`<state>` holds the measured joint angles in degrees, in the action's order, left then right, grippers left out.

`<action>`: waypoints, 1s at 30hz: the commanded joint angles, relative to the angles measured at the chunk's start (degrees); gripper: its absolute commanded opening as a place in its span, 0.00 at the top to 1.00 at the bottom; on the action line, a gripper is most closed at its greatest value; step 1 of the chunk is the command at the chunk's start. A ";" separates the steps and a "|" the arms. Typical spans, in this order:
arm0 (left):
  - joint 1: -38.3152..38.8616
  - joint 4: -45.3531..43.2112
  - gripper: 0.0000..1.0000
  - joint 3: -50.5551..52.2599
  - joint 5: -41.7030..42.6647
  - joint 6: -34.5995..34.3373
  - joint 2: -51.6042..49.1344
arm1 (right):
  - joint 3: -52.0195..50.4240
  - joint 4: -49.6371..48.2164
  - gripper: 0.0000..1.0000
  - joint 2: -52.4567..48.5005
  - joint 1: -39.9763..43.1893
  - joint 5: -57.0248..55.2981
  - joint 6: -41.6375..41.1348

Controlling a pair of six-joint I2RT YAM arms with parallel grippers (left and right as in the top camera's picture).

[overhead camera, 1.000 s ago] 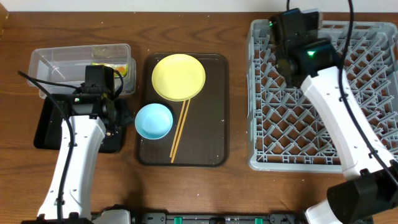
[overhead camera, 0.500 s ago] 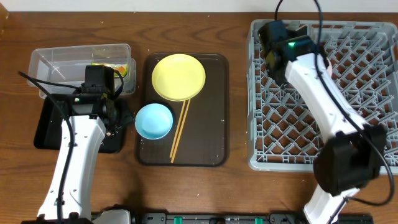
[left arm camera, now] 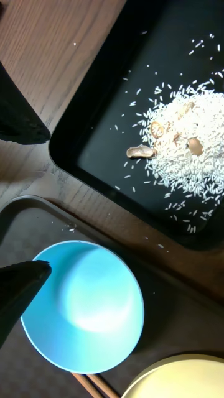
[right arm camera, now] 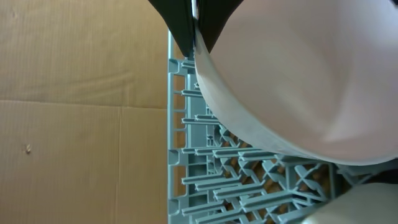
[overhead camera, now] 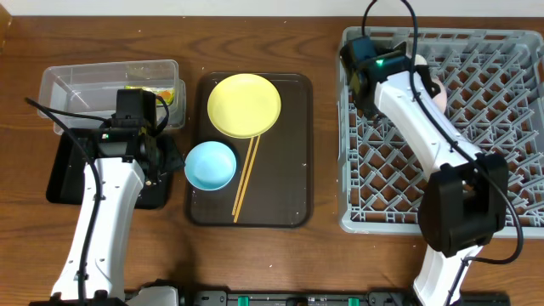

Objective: Sort waste into correct bins and load items into the dishwasher rack
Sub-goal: 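Carry the pink bowl right and set it in the rack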

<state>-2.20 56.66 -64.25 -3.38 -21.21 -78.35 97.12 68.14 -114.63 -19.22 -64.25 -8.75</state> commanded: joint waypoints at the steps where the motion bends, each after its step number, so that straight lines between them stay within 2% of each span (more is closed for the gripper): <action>1: -0.26 0.28 0.37 0.26 -0.09 -0.55 0.11 | 0.52 0.48 0.99 -0.46 -0.85 2.16 -1.51; 6: -0.26 0.28 0.37 0.26 -0.07 -0.57 0.11 | 0.50 0.96 0.99 -0.57 -0.83 1.40 -1.53; 16: -0.26 0.28 0.37 0.26 -0.07 -0.57 0.11 | 0.50 0.63 0.99 -0.57 -0.83 -7.15 -1.49; 30: -0.26 0.28 0.37 0.26 1.42 -0.55 0.11 | 0.42 0.44 0.99 -4.26 -1.92 -5.20 -1.53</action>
<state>-2.20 56.66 -64.25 -2.92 -21.21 -78.35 97.12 68.73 -116.57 -19.88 -68.69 -8.80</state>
